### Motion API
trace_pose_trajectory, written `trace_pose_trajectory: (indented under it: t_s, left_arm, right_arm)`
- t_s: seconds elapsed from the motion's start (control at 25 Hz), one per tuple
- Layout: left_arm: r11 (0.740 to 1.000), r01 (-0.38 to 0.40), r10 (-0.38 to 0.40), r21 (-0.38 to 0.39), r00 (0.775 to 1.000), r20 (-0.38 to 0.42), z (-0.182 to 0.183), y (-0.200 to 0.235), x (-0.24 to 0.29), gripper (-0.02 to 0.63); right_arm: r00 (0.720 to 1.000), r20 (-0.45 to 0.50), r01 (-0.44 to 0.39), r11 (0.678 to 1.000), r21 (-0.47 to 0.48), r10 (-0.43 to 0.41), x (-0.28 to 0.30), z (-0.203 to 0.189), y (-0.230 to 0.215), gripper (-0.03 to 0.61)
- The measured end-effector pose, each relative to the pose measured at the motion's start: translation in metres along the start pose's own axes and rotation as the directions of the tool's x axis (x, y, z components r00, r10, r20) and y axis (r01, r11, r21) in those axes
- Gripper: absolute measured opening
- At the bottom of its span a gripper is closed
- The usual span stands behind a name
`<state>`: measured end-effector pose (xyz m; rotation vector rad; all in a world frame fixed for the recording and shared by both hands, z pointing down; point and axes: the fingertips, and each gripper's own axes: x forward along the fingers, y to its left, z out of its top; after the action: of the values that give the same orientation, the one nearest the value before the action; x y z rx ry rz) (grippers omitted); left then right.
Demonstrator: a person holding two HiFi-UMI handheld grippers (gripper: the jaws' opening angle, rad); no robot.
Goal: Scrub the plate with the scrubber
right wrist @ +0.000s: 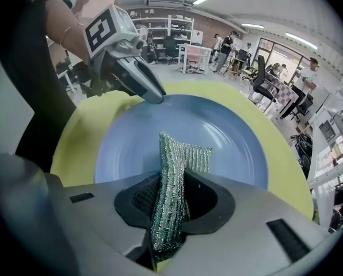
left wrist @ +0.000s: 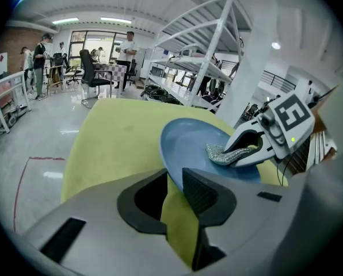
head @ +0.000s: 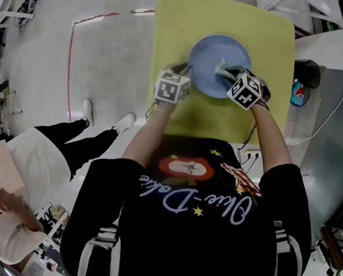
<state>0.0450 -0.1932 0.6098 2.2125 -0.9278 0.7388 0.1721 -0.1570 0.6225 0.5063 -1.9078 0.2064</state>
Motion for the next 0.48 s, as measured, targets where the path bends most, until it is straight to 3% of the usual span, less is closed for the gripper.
trace_pose_trajectory:
  t_s: [0.48]
  left_arm:
    - [1.000, -0.021, 0.021, -0.019, 1.000, 0.015, 0.000, 0.001, -0.003, 0.073]
  right_arm:
    - [0.996, 0.018, -0.084, 0.992, 0.098, 0.083, -0.003, 0.008, 0.051, 0.072]
